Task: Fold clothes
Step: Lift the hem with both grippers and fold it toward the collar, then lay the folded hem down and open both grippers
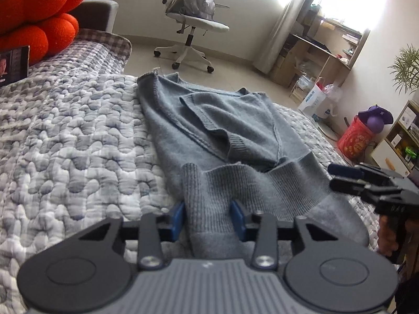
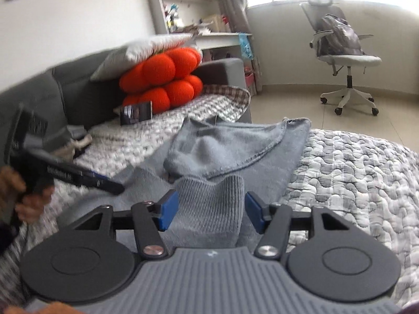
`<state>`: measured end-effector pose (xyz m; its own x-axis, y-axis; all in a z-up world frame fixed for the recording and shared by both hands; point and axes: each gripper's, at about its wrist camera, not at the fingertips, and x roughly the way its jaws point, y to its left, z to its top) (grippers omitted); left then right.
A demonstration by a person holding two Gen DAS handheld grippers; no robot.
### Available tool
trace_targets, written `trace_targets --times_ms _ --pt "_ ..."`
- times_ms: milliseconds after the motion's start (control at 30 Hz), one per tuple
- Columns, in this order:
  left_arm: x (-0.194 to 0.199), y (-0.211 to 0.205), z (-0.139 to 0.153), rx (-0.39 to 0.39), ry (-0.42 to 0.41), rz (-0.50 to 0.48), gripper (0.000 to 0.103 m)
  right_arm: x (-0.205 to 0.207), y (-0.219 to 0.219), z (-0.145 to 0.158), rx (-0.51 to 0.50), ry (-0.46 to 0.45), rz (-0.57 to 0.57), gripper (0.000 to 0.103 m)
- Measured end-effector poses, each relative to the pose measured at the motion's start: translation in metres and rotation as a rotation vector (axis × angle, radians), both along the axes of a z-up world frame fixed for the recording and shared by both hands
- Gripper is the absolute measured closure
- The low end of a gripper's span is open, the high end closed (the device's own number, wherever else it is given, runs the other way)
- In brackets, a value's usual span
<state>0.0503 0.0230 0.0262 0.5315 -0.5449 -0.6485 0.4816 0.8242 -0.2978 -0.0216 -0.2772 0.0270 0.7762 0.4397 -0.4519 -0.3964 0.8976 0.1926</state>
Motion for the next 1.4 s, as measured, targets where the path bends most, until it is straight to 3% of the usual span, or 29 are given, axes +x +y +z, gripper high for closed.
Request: trace_targets --times_ms 167,300,433,767,1133,1400 --pt "-0.003 -0.005 0.001 0.025 -0.033 0.012 0.079 0.001 0.010 -0.009 -0.084 0.014 0.004 0.043" --pt "-0.003 -0.005 0.003 0.026 -0.049 0.023 0.083 -0.004 0.015 -0.006 -0.107 -0.021 0.013 0.059" --pt "-0.003 -0.003 0.003 0.019 -0.054 0.033 0.083 -0.005 0.015 -0.006 -0.107 -0.028 0.001 0.064" --pt "-0.002 -0.002 0.002 0.005 -0.037 0.051 0.082 -0.004 0.008 -0.008 -0.070 -0.006 -0.058 0.061" --pt "-0.008 -0.006 0.008 0.028 -0.085 0.102 0.078 -0.006 0.003 -0.007 -0.046 -0.011 -0.109 0.058" --pt "-0.005 -0.013 0.005 0.044 -0.087 0.095 0.080 0.001 0.008 -0.002 -0.031 -0.010 -0.070 0.058"
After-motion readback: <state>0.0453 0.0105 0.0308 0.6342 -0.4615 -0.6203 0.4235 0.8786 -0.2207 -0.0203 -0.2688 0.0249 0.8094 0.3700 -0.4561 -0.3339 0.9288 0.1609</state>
